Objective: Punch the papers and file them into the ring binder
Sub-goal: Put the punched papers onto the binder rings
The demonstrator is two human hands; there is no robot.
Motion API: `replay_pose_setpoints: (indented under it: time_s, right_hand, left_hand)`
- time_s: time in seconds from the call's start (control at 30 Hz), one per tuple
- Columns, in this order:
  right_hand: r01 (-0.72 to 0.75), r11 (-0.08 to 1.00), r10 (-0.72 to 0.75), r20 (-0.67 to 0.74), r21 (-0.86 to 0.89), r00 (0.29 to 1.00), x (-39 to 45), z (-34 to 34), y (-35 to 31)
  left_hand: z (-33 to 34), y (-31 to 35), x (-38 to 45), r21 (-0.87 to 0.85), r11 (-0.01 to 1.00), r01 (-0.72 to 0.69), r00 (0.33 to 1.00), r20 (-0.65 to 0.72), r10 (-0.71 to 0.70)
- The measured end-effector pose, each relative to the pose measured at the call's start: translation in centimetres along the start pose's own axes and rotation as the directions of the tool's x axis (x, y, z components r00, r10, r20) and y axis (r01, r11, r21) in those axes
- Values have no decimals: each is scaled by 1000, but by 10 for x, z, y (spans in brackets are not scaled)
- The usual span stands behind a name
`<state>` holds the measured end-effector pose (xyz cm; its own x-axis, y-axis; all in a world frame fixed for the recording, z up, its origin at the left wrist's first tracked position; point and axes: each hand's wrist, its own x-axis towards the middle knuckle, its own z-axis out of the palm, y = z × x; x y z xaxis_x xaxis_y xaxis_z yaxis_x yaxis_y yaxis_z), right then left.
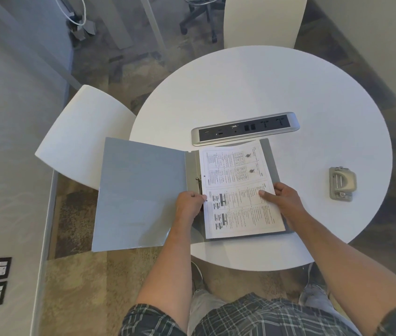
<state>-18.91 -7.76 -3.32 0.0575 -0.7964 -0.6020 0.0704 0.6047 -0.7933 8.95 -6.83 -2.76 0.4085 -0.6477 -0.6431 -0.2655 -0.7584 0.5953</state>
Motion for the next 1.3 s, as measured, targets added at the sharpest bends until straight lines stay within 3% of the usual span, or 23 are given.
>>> replay_pose_setpoints:
  time_s: [0.4,0.53,0.63,0.7,0.83,1.03,1.3]
  right_hand:
    - [34,993,-42,-62,-113,997,1,-6,3]
    - [47,943,-87,-109,-329,990,7,-5,6]
    - [26,809,-169,-190,-587,967,6,5,5]
    - [14,747,-204,-210,-664,956,4,18,3]
    - [6,772,-195,-227,-636,954,1,33,-2]
    - [-25,758,-148,-210,-652,966,10,27,-2]
    - [3,876,-97,-170,-482,981,10,17,3]
  left_hand:
    - [-1,5,-4,103,993,-51,996,72,43]
    - [6,3,-13,179,977,-116,993,3,118]
    - [9,1,-16,201,969,-144,986,-57,158]
    - [9,1,-16,222,962,-159,981,-74,179]
    - [7,3,-15,207,965,-159,979,-90,180]
    - [10,29,-10,82,956,-280,907,-304,292]
    - [9,53,24,187,952,-241,958,-113,264]
